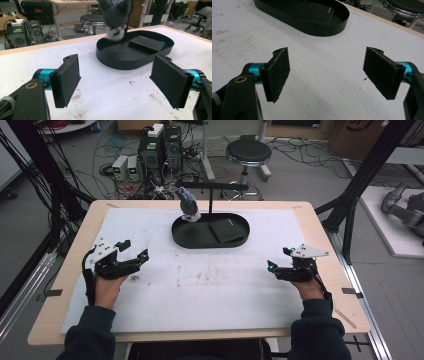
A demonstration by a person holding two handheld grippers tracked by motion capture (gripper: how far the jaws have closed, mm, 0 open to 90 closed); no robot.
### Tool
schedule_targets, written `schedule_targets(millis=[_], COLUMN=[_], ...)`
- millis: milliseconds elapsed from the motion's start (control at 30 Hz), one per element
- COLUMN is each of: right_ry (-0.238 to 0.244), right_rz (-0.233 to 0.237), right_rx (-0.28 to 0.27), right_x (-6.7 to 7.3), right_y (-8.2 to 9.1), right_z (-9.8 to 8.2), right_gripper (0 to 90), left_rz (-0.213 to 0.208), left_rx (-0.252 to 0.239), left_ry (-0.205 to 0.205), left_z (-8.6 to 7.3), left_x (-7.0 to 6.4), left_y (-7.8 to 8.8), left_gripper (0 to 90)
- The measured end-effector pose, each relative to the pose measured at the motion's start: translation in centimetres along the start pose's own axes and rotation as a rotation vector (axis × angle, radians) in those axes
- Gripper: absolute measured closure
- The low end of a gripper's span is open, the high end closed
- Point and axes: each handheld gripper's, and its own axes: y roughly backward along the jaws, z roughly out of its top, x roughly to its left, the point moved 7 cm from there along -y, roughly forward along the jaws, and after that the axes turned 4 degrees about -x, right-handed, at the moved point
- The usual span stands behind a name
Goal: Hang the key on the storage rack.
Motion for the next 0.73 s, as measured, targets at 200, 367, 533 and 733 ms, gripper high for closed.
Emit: schedule_targets(millis=[200, 367, 533, 733], right_ry=[0.004, 0.011, 0.008, 0.004], right_rz=[0.001, 0.000, 0.000, -0.001], right_rx=[0.006, 0.005, 0.010, 0.010], right_x=[0.09, 0.07, 0.06, -0.08], right_y=[-0.06, -0.12, -0.14, -0.17], right_z=[-0.06, -0.06, -0.11, -0.17], right_gripper=[21.9, 21.9, 21.9, 21.9], left_rz=[0.012, 0.020, 0.023, 0.026], left_rx=[0.001, 0.003, 0.006, 0.006], left_ry=[0.008, 0.016, 0.015, 0.020], left_z=[-0.23, -0.42, -0.48, -0.51], left_x=[0.38, 0.63, 0.67, 0.66], left_y=[0.30, 0.37, 0.35, 0.35], left_gripper=[22.9, 22.9, 22.9, 22.9])
